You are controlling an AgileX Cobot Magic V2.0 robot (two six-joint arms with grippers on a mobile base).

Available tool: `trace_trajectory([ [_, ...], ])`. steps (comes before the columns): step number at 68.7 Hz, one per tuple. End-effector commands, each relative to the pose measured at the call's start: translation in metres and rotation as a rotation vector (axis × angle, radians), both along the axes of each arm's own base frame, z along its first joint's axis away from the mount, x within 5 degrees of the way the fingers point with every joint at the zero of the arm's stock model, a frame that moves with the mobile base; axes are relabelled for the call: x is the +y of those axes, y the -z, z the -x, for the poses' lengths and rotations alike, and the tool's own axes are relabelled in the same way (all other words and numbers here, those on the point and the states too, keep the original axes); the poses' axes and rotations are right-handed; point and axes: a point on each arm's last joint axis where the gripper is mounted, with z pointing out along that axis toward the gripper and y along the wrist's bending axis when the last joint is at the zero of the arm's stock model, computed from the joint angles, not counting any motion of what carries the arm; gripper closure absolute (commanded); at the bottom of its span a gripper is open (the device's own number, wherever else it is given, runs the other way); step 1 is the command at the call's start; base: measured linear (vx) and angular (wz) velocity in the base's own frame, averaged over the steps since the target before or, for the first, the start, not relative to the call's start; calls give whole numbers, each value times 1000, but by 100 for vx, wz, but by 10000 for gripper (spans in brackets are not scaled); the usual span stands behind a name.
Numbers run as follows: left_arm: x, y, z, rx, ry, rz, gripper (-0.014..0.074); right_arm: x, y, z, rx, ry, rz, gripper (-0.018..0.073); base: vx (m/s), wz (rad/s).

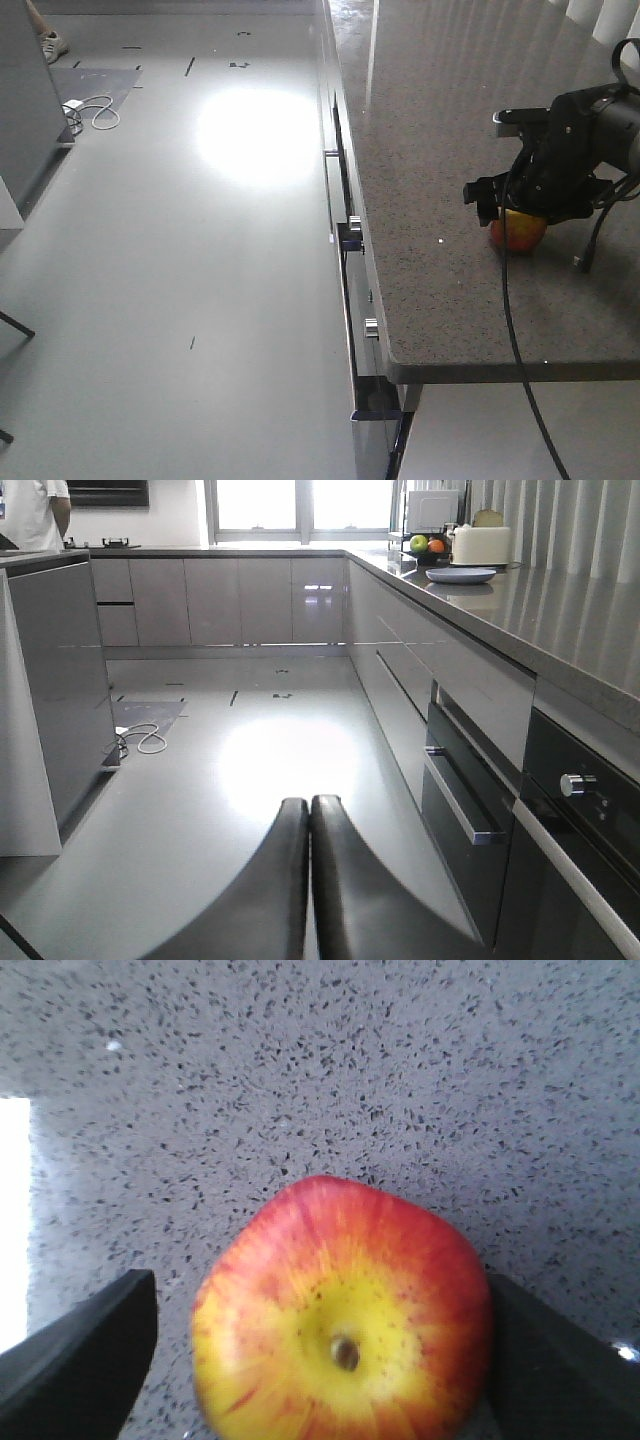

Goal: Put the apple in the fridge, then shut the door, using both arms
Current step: 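Lower the right gripper over the red-yellow apple on the counter, then close the right gripper on the apple and lift it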

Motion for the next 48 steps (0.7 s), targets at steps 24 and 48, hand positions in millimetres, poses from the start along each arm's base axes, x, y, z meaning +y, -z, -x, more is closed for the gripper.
trace_trajectory([
  [24,0,-14,2,-112,-1,14,603,-5,-27,-1,-76,-5,30,132,0,0],
  [48,0,-14,2,-112,-1,14,603,-7,-43,8,-72,0,49,310,0,0],
])
